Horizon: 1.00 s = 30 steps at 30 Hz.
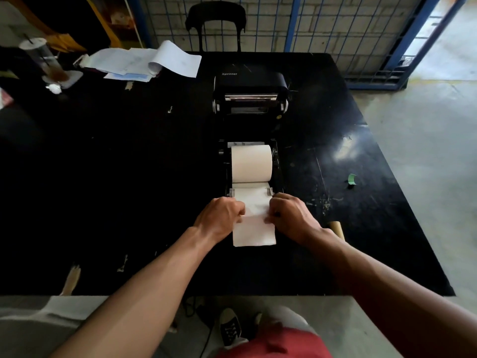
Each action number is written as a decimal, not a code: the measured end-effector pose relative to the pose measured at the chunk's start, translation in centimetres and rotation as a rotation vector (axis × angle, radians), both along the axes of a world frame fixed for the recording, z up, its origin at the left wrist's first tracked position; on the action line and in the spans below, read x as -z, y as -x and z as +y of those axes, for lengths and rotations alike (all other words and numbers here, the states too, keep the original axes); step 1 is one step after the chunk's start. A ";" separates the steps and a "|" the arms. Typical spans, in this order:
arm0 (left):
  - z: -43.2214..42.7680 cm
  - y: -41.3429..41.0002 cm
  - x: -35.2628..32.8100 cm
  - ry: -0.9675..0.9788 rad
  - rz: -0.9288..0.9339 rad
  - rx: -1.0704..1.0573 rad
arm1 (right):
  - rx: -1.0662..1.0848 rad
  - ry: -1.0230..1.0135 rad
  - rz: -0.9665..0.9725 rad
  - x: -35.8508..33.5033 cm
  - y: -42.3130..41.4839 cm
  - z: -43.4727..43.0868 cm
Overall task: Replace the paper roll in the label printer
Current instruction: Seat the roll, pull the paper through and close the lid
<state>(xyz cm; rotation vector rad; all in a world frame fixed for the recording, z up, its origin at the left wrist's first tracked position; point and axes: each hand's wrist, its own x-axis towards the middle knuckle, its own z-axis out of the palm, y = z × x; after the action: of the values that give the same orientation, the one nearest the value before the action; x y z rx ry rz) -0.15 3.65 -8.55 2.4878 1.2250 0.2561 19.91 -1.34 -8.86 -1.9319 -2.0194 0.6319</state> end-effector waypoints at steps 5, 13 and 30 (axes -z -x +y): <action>1.2 1.0 -1.5 -0.015 -0.180 -0.012 | 0.101 -0.022 0.049 -1.4 -0.5 0.3; 8.6 -1.6 -8.5 -0.119 -0.557 -0.509 | 0.548 -0.228 0.287 -8.5 -3.1 7.4; 14.8 -5.8 -11.6 0.495 -0.886 -0.844 | 0.502 0.033 0.658 -13.7 -3.6 16.6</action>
<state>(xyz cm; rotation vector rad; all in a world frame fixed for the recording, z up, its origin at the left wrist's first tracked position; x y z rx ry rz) 5.64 18.41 3.09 1.0877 1.5447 0.9819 23.52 15.26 4.80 -1.8132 -1.0883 0.9932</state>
